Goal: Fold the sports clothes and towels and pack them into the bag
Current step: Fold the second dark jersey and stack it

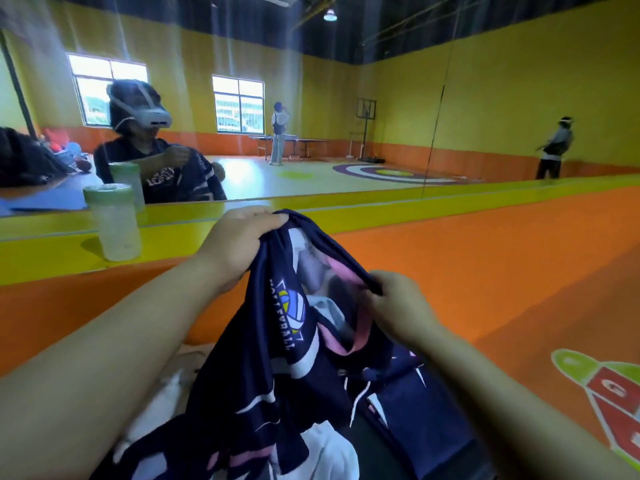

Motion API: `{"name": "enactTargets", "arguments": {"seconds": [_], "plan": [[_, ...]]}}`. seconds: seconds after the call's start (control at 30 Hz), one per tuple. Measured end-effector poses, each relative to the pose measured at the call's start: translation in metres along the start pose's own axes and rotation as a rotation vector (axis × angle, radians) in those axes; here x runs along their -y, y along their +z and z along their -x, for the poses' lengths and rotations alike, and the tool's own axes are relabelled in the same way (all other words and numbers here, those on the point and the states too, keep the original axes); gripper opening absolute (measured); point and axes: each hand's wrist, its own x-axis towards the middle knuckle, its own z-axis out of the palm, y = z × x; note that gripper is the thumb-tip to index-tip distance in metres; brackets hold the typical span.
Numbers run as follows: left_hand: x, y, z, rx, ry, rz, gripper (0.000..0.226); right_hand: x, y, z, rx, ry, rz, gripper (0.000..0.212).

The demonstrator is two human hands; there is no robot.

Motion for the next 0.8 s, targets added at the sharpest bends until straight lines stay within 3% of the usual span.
{"name": "enactTargets", "arguments": {"seconds": [0.1, 0.23, 0.37, 0.5, 0.6, 0.7, 0.8], "plan": [[-0.007, -0.011, -0.008, -0.010, -0.002, -0.082, 0.036, 0.019, -0.037, -0.023, -0.087, -0.067, -0.029, 0.016], [-0.016, -0.015, -0.012, -0.019, 0.019, -0.385, 0.019, 0.049, -0.071, -0.053, -0.146, -0.177, -0.088, 0.021], [-0.038, -0.002, -0.011, 0.065, 0.180, -0.501, 0.028, 0.075, -0.081, -0.067, -0.045, -0.280, -0.166, 0.013], [-0.056, 0.018, -0.013, 0.233, 0.208, -0.612, 0.041, 0.093, -0.085, -0.072, 0.027, -0.307, -0.296, 0.018], [-0.059, 0.026, -0.018, 0.204, 0.276, -0.720, 0.025, 0.094, -0.091, -0.073, 0.088, -0.260, -0.378, 0.023], [-0.052, 0.018, -0.025, 0.131, 0.268, -0.695, 0.019, 0.081, -0.095, -0.067, 0.123, -0.189, -0.503, 0.028], [-0.049, 0.009, -0.029, 0.084, 0.151, -0.460, 0.015, 0.066, -0.089, -0.054, -0.062, -0.259, -0.336, 0.031]]}}
